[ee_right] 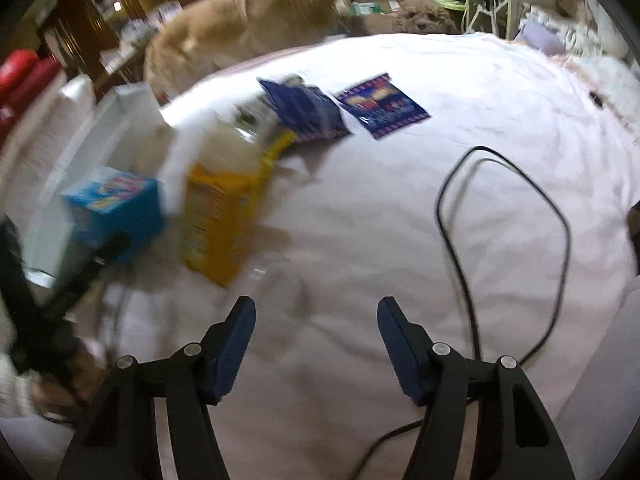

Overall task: Organize objects
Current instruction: 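Move the left gripper to the blue cartoon carton and grasp it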

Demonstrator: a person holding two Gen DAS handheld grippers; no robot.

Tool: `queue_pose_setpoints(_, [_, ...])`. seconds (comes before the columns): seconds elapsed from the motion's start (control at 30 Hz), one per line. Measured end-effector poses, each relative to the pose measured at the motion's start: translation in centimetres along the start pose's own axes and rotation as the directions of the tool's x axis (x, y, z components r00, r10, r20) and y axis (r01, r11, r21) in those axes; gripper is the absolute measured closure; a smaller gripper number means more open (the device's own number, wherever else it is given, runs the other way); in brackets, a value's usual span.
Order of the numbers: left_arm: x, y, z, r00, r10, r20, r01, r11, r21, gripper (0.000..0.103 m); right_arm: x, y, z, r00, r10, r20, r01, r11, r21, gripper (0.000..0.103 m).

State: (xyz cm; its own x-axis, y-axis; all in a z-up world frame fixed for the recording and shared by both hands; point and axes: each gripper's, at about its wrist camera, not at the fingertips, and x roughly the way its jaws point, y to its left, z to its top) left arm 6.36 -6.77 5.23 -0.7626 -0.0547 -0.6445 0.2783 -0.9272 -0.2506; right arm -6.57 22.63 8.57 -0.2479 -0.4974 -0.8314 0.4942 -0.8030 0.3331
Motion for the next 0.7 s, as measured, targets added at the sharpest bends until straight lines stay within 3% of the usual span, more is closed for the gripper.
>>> queue_pose_setpoints(0.07, [-0.3, -1.8, 1.5, 1.0, -0.008, 0.013, 0.008, 0.999, 0.031, 0.019, -0.4, -0.5, -0.8, 0.995, 0.096, -0.008, -0.095, 0.993, 0.063, 0.041])
queue_pose_setpoints(0.17, [-0.5, -1.6, 0.8, 1.0, -0.01, 0.019, 0.009, 0.998, 0.057, 0.019, 0.3, -0.5, -0.4, 0.984, 0.175, -0.028, -0.17, 0.977, 0.128, 0.041])
queue_pose_setpoints(0.47, [-0.6, 0.2, 1.4, 0.999, 0.028, 0.02, -0.028, 1.0, 0.014, 0.019, 0.6, 1.5, 0.4, 0.989, 0.144, -0.017, -0.142, 0.986, 0.087, 0.041])
queue_pose_setpoints(0.7, [-0.7, 2.8, 3.3, 1.0, -0.017, -0.022, 0.015, 0.994, -0.104, 0.022, -0.2, 6.6, 5.2, 0.984, 0.174, 0.022, -0.175, 0.984, 0.038, 0.041])
